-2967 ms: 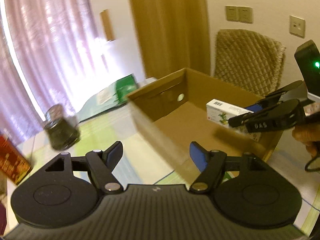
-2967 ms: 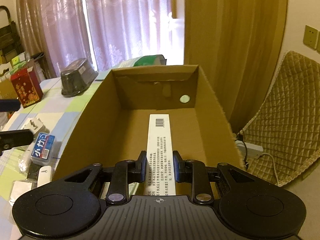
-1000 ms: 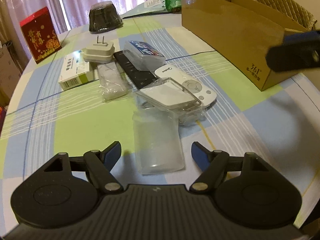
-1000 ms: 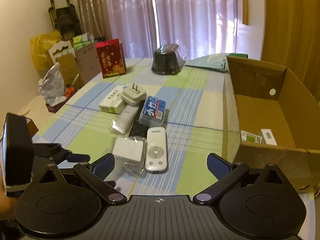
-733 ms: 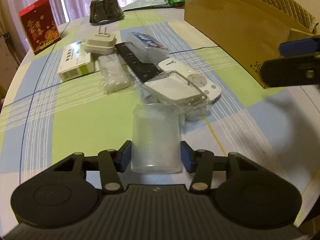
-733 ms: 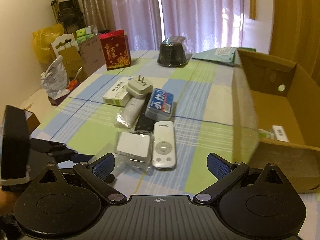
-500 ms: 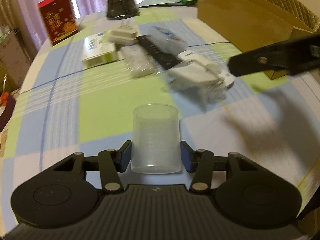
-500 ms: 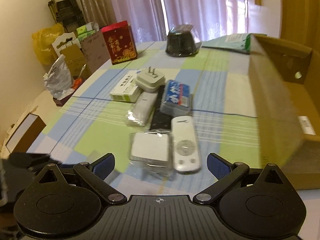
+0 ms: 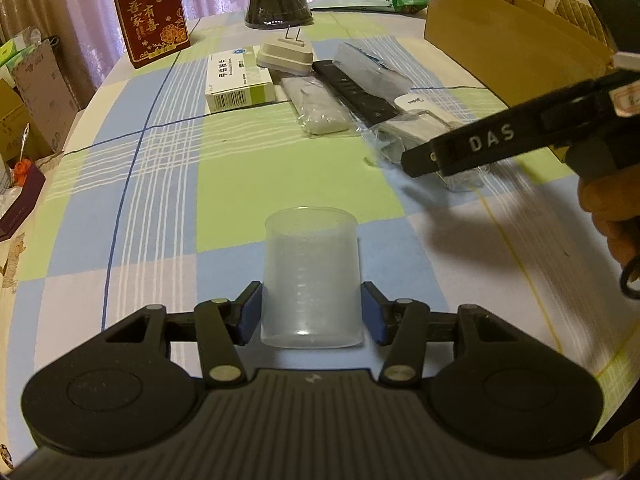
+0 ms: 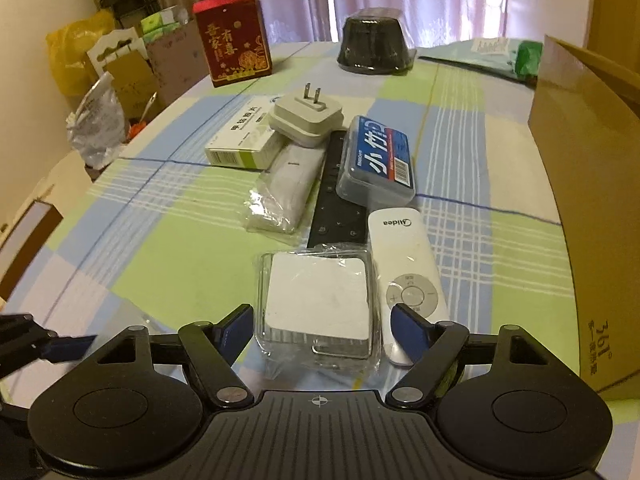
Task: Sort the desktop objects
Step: 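Grasp the clear plastic cup with the left tool while the right grasps the packaged white square, then carry the cup and the packaged white square over the cardboard box with both tools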
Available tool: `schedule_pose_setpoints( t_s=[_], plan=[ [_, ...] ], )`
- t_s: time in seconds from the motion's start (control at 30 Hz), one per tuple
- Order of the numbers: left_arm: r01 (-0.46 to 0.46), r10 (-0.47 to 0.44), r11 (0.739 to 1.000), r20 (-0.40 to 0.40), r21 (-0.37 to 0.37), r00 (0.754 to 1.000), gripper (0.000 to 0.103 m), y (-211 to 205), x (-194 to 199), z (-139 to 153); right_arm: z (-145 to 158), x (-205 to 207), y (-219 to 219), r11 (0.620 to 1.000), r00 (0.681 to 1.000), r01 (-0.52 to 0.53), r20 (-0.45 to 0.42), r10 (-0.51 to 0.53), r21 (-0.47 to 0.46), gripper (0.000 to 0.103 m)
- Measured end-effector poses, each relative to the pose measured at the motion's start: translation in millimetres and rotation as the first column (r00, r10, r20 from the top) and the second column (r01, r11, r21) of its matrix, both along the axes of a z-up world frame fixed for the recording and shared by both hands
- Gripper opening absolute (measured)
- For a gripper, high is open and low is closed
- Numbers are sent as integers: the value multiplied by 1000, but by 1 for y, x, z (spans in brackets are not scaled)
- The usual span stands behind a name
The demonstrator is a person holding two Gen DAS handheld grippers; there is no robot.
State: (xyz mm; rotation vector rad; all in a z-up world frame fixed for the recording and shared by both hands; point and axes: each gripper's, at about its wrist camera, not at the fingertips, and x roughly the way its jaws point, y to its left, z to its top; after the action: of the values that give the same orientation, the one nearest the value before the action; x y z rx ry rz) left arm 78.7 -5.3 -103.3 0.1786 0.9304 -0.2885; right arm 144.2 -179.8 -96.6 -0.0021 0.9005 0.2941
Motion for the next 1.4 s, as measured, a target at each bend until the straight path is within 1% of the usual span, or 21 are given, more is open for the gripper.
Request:
schedule_pose_setpoints(
  t_s=[0.07, 0.1, 0.13, 0.23, 0.37, 0.7, 0.73, 0.8, 0.93, 1.2, 1.4],
  plan=[
    [-1, 1, 1000, 4, -2, 1000, 50, 0, 0, -1, -2, 0, 2, 1000, 1000, -4, 1, 4, -15, 71],
    [0, 0, 1000, 5, -2, 1000, 51, 0, 0, -1, -3, 0, 4, 1000, 1000, -6, 1, 6, -22, 61],
    [0, 0, 1000, 7, -2, 1000, 51, 0, 0, -1, -4, 0, 5, 1000, 1000, -7, 1, 8, -29, 58],
    [3, -3, 1000, 8, -2, 1000, 51, -1, 0, -1, -7, 1, 8, 999, 1000, -13, 2, 13, -51, 56],
    [3, -3, 1000, 11, 2, 1000, 51, -2, 1, 0, -3, -3, 8, 999, 1000, -14, 4, 14, -49, 55],
    [0, 0, 1000, 9, 21, 1000, 54, -4, 6, -1, 13, -31, -5, 1000, 1000, 0, 11, 0, -21, 55],
    [1, -1, 1000, 7, 22, 1000, 53, -5, 7, -1, 13, -33, -7, 1000, 1000, 6, 10, -6, -19, 55],
    [10, -10, 1000, 3, 25, 1000, 47, -6, 8, 0, 14, -36, -11, 1000, 1000, 18, 8, -18, -14, 55],
    [21, -21, 999, -5, 36, 1000, 46, -8, 6, 3, 21, -43, -18, 999, 999, 36, 15, -36, 0, 55],
    [47, -48, 998, 25, 37, 999, 46, -14, -5, 26, 51, -62, -36, 997, 995, 78, 64, -80, 27, 55],
    [74, -76, 997, 70, 25, 995, 46, -28, -9, 54, 82, -77, -59, 992, 984, 125, 126, -129, 34, 55]
  ],
)
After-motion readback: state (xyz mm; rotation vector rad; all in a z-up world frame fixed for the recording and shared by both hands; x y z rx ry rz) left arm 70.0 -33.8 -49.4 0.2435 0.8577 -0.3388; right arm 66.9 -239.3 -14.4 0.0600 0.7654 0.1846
